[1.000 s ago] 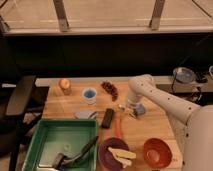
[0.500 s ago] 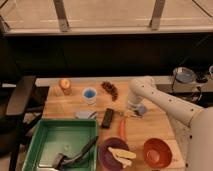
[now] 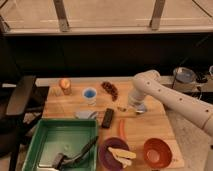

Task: Place fork in purple bowl

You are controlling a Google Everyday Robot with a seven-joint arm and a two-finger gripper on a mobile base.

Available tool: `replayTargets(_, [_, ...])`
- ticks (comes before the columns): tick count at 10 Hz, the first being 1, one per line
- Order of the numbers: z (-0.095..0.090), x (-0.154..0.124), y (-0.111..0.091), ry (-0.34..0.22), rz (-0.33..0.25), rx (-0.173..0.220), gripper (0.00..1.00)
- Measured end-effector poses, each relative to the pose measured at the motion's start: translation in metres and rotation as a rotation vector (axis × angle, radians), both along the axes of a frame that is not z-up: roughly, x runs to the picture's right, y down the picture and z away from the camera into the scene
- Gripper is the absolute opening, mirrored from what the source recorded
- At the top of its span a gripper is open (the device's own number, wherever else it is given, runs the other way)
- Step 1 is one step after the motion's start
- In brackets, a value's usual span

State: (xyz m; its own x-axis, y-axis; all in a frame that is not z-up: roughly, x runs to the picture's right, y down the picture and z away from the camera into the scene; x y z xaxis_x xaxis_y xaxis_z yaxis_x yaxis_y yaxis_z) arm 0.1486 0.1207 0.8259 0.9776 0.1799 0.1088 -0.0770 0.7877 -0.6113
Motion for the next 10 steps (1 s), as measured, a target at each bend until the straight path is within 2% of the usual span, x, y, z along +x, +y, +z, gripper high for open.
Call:
replayTargets(3, [-0.036,0.001,0.006,-0.055,-0.086,0.034,0.0])
replayTargets(5, [-0.064,-0.002,0.027,-0.101,-0.168,0.044,0.0])
replayTargets(8, [-0.103,-0.006,0.057,-0.137,-0.273,0.06,0.0])
replayTargets(9, [-0.122,-0.01,0.07,-0.166,-0.326,0.071,0.0])
replayTargets(10, [-0.133,-0.013,0.077,-0.186,-0.355,0.074,0.0])
